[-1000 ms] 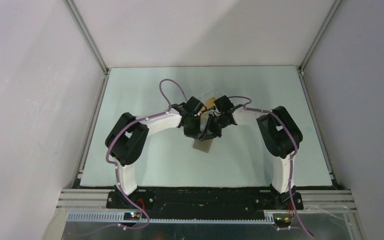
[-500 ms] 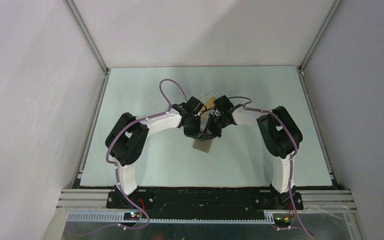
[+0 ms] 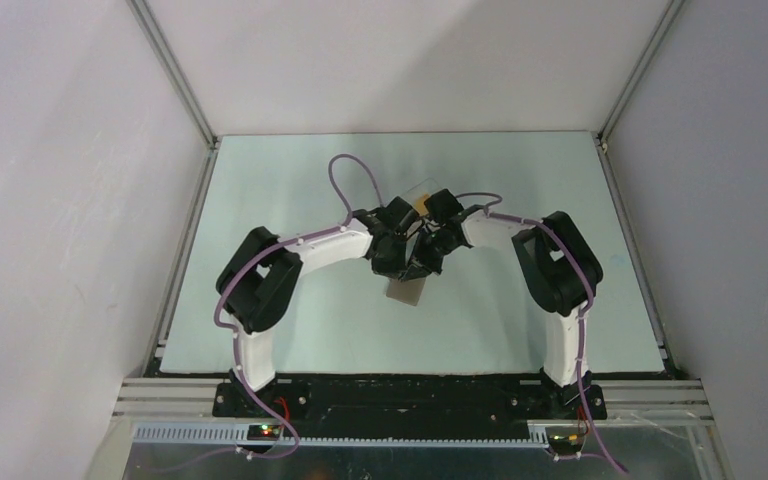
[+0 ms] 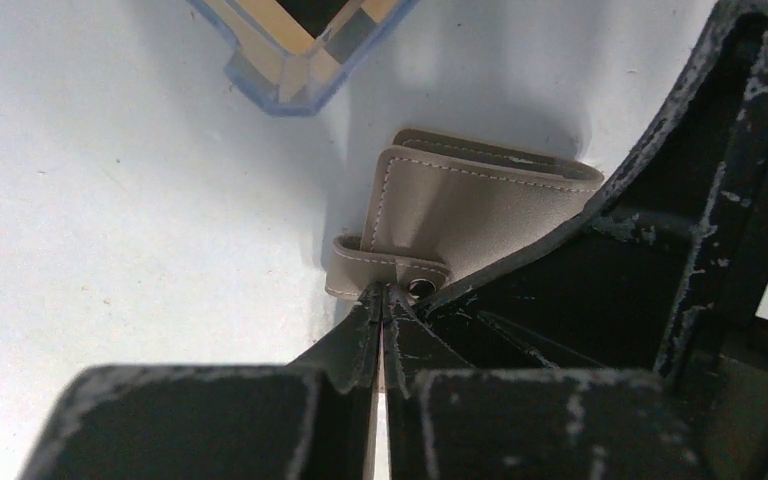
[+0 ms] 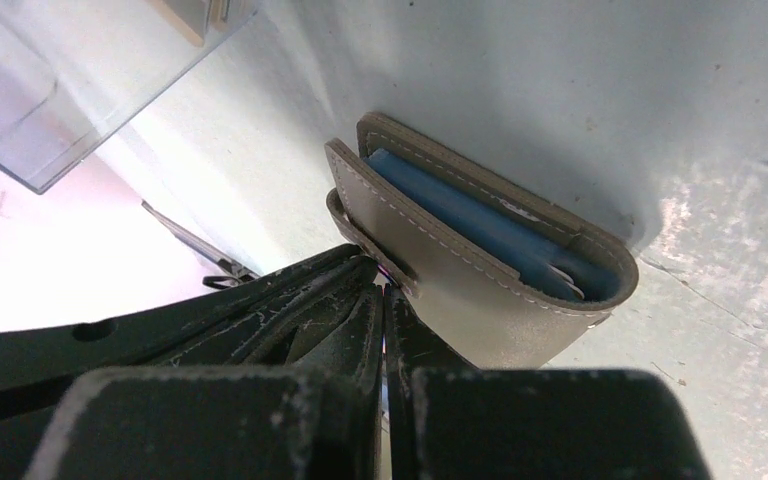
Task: Put the credit cards into the card holder
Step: Close the card holder at the center of the board.
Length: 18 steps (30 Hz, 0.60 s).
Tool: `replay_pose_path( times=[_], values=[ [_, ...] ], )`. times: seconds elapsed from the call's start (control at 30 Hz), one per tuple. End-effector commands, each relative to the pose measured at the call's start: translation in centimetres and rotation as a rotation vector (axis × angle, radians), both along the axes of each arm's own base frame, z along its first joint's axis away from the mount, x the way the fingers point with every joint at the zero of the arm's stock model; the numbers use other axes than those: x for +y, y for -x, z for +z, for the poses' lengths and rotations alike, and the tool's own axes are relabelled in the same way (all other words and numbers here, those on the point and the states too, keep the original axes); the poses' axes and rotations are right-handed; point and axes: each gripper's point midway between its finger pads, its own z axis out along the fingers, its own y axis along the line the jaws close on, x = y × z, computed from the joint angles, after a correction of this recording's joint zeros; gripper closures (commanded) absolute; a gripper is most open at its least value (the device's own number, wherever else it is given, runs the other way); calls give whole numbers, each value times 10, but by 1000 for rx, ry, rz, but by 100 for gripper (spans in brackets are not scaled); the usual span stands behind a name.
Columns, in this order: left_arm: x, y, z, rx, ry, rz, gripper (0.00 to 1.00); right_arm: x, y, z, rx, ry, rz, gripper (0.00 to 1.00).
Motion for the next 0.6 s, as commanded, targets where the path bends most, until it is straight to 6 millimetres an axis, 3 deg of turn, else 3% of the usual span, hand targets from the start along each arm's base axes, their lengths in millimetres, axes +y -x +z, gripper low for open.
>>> replay_pose_path(
  times=[0.0,0.13,0.23,0.4,0.57],
  values=[
    [4,10,-5,6,-101,-13,96,-42,-1,-57,0,294,-33,100],
    [4,14,-8,13,-119,-13,97,-48,4,-65,18,339,-20,100],
    [5,17,-9,17,-124,-18,97,-57,19,-92,134,316,-42,100],
    [4,17,-6,12,-116,-26,97,-61,27,-99,158,345,-48,100],
    [-3,11,11,-22,-79,-24,95,-78,37,-104,205,371,-69,100]
  ],
)
